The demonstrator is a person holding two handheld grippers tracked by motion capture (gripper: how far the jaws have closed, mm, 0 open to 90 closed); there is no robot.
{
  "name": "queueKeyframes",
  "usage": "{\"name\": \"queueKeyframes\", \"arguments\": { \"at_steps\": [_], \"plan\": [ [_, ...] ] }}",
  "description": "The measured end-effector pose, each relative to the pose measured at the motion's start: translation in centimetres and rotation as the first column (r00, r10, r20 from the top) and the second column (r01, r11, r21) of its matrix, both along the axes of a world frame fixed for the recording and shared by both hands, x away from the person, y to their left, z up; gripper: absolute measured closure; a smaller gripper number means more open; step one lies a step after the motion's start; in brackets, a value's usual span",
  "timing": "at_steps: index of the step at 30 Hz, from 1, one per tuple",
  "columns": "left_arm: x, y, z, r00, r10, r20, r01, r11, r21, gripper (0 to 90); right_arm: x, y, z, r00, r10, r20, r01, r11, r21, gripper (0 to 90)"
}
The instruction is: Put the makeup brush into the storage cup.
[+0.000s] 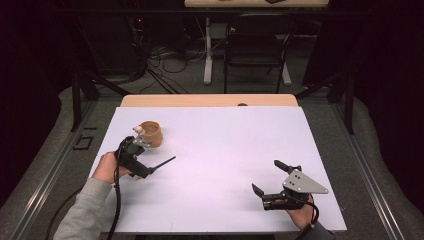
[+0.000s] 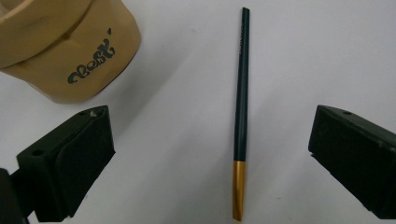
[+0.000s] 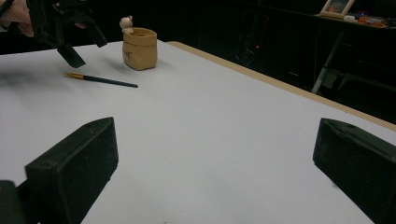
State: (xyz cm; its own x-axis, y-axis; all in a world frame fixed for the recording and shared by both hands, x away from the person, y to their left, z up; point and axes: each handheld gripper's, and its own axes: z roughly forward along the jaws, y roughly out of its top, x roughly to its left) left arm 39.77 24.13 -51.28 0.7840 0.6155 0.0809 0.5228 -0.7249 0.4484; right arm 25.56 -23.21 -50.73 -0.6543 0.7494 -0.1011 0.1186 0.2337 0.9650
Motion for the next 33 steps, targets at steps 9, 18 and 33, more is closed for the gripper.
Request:
{"name": "queueKeyframes", "arguments": {
  "at_steps": [9, 18, 33],
  "plan": [
    [0.5, -0.7, -0.8, 0.9975, -0.040, -0.058, 0.043, 0.9977, 0.052, 10.4, 0.0, 0.1, 0.0, 1.0000, 0.006, -0.002, -0.006, 1.000, -0.002, 0.0],
    [0.9, -0.8, -1.1, 0.9935, -0.049, -0.102, 0.059, 0.9937, 0.095, 32.0, 0.1, 0.1, -0.1, 0.9999, 0.007, -0.009, -0.007, 1.000, -0.007, 0.0],
    [1.6, -1.2, -1.4, 0.9783, -0.060, -0.199, 0.088, 0.9869, 0.135, 58.4, 0.2, 0.2, -0.2, 0.9999, 0.007, -0.014, -0.008, 1.000, -0.013, 0.0]
  ]
}}
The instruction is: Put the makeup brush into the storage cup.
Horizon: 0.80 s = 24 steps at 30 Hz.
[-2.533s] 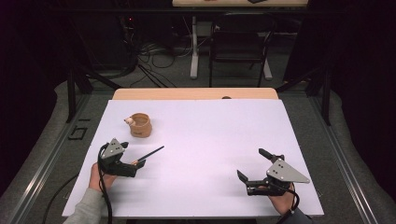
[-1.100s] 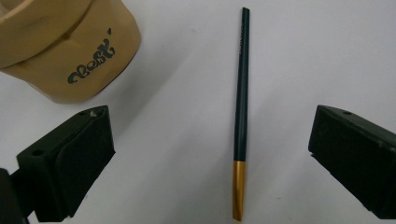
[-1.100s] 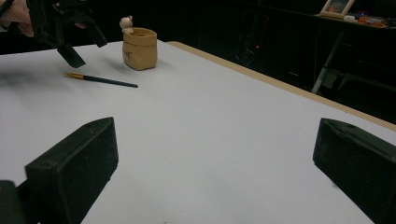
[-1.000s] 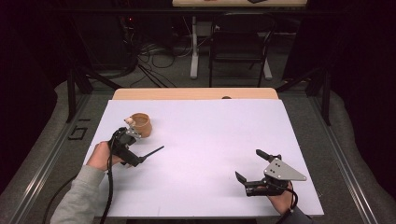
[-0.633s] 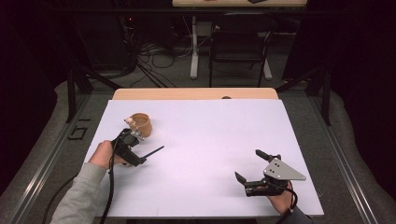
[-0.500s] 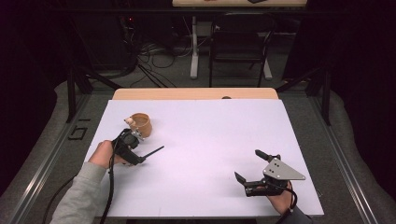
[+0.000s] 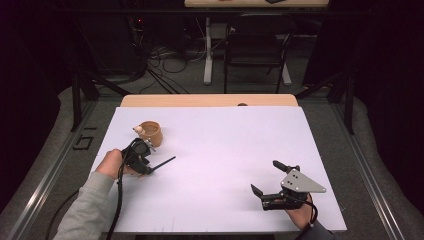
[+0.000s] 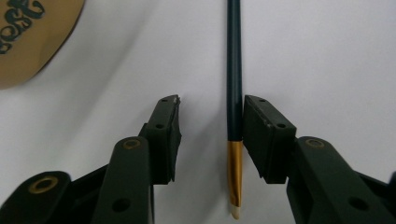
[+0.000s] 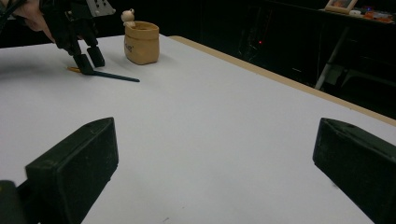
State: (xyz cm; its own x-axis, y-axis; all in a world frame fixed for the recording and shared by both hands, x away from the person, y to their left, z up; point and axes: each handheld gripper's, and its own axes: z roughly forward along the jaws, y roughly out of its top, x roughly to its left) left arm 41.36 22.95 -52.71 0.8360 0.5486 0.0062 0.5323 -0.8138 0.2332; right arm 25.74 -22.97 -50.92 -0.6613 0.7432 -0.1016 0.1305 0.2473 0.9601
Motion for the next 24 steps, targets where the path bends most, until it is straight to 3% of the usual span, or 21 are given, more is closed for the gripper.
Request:
{"name": "queueKeyframes", "arguments": {
  "at_steps": [7, 16, 24],
  "plan": [
    [0.12, -0.32, 0.06, 0.9994, -0.008, -0.033, 0.008, 1.0000, 0.000, 69.1, 0.03, -0.05, 0.02, 1.0000, 0.003, -0.005, -0.003, 1.000, -0.008, 0.0],
    [0.16, -0.66, 0.11, 0.9987, -0.018, -0.048, 0.019, 0.9997, 0.018, 75.5, 0.11, 0.05, -0.06, 1.0000, 0.004, -0.002, -0.004, 1.000, -0.007, 0.0],
    [0.22, -0.87, 0.09, 0.9987, 0.001, -0.050, 0.001, 0.9996, 0.028, 82.1, 0.12, 0.08, -0.08, 1.0000, 0.003, -0.004, -0.003, 1.000, -0.010, 0.0]
  ]
}}
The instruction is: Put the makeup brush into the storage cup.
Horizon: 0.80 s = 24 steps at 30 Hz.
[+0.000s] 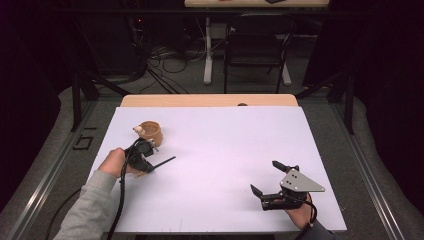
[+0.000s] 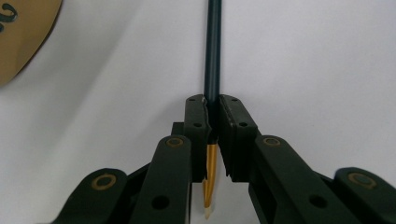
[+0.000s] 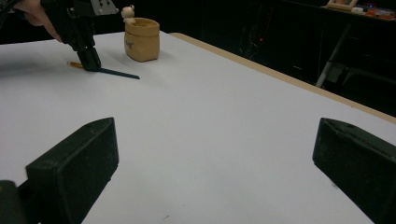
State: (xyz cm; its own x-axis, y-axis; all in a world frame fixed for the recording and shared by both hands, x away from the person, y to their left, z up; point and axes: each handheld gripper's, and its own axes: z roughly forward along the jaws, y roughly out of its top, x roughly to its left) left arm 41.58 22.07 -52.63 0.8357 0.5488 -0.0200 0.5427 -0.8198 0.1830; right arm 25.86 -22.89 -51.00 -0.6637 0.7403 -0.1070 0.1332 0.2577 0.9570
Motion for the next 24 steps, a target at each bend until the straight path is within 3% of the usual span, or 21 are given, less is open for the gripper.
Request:
{"name": "queueKeyframes", "arguments": {
  "at_steps": [4, 12, 20, 21, 24],
  "plan": [
    [0.0, -0.2, 0.0, 1.0000, -0.001, 0.003, 0.001, 0.9999, 0.011, 82.0, 0.0, 0.0, 0.0, 1.0000, 0.003, -0.003, -0.003, 1.000, -0.002, 0.0],
    [0.0, 0.2, 0.0, 0.9999, -0.011, 0.013, 0.011, 0.9997, -0.021, 83.0, 0.0, 0.2, -0.1, 0.9998, 0.010, -0.018, -0.011, 1.000, -0.018, 0.0],
    [-0.6, -0.4, 0.8, 0.9987, -0.044, 0.027, 0.044, 0.9990, -0.010, 83.2, 0.6, 0.2, -0.2, 0.9979, -0.006, -0.065, 0.003, 0.999, -0.045, 0.0],
    [-0.7, -0.6, 1.2, 0.9980, -0.051, 0.036, 0.052, 0.9986, -0.012, 83.2, 0.8, 0.3, -0.2, 0.9965, -0.013, -0.083, 0.007, 0.998, -0.070, 0.0],
    [-0.8, -0.8, 1.7, 0.9969, -0.066, 0.043, 0.067, 0.9977, -0.012, 83.1, 1.2, 0.3, -0.3, 0.9939, -0.025, -0.107, 0.016, 0.996, -0.082, 0.0]
  ]
}}
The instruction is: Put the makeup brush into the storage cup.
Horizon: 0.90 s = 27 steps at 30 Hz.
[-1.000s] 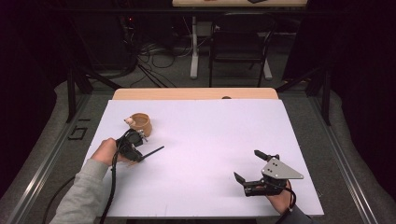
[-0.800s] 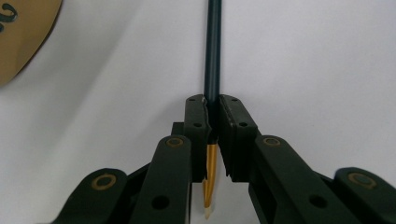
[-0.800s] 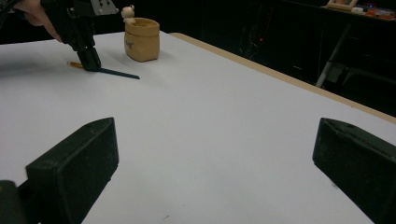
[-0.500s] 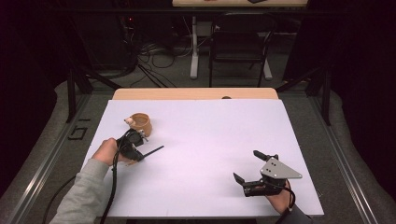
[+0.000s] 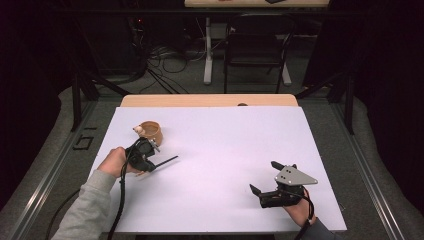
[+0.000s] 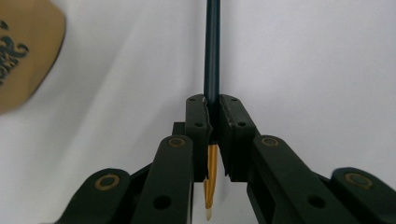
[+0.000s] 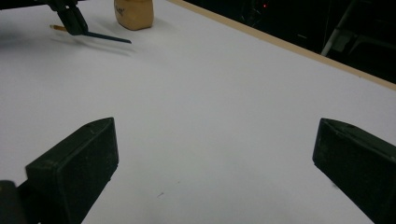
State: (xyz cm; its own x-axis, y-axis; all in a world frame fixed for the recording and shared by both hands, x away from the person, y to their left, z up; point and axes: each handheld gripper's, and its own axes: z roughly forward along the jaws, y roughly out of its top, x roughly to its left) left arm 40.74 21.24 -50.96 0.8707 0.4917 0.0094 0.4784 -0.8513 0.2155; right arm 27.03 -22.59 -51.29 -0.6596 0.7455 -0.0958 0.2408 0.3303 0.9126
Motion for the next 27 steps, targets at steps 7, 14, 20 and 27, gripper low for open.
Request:
{"name": "queueKeyframes", "arguments": {
  "at_steps": [7, 14, 20, 27],
  "plan": [
    [-0.5, -1.0, 0.9, 0.9975, -0.070, 0.008, 0.070, 0.9959, -0.058, 83.0, 1.0, 0.4, 0.2, 0.9986, 0.014, -0.051, -0.018, 0.998, -0.067, 0.0],
    [-0.9, -1.9, 1.4, 0.9939, -0.110, 0.006, 0.110, 0.9919, -0.063, 83.0, 2.0, 0.5, 0.4, 0.9941, 0.029, -0.104, -0.040, 0.994, -0.100, 0.0],
    [-1.1, -3.0, 1.9, 0.9877, -0.156, 0.002, 0.156, 0.9855, -0.067, 83.0, 2.9, 1.0, 0.9, 0.9881, 0.058, -0.142, -0.079, 0.985, -0.152, 0.0],
    [-1.5, -4.1, 2.3, 0.9801, -0.199, 0.001, 0.198, 0.9783, -0.060, 83.0, 4.7, 2.2, 1.4, 0.9590, 0.141, -0.246, -0.201, 0.951, -0.237, 0.0]
  ]
}}
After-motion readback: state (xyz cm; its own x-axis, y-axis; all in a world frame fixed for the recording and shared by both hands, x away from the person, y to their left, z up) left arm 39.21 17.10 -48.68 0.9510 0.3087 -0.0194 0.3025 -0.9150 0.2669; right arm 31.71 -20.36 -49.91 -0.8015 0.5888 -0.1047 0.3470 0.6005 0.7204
